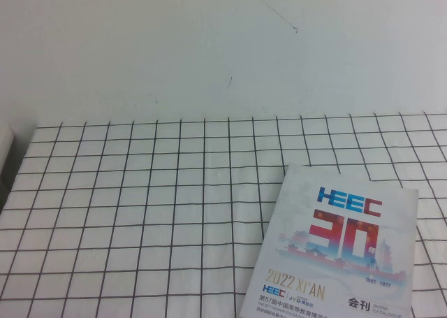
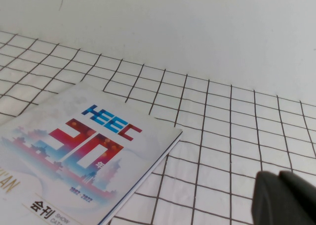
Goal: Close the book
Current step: 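Close the open booklet and leave it lying on the table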
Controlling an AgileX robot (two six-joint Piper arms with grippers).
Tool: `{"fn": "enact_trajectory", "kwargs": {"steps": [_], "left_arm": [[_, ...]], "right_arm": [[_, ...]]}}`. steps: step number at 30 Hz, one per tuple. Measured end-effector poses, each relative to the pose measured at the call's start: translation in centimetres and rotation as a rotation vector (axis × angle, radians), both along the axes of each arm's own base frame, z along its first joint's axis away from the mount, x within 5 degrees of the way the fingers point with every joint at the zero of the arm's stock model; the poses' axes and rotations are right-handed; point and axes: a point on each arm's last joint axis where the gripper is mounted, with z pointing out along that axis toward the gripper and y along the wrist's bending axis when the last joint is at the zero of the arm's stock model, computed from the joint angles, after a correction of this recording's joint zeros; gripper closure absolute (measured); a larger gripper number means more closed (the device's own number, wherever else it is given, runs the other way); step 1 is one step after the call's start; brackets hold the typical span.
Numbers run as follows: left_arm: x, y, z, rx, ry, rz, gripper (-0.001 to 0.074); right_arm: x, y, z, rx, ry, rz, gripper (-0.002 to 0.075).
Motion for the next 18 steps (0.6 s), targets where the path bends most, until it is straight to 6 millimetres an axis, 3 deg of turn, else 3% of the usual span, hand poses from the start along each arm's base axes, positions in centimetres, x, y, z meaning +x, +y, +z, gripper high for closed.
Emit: {"fn": "enact_trajectory", "kwargs": {"steps": [18], "left_arm": [[0.0,-0.01,0.0,0.043,-0.002,-0.013,0.0739]], "right_arm": [[0.0,0.0,0.0,0.0,0.0,0.0,0.0729]]}}
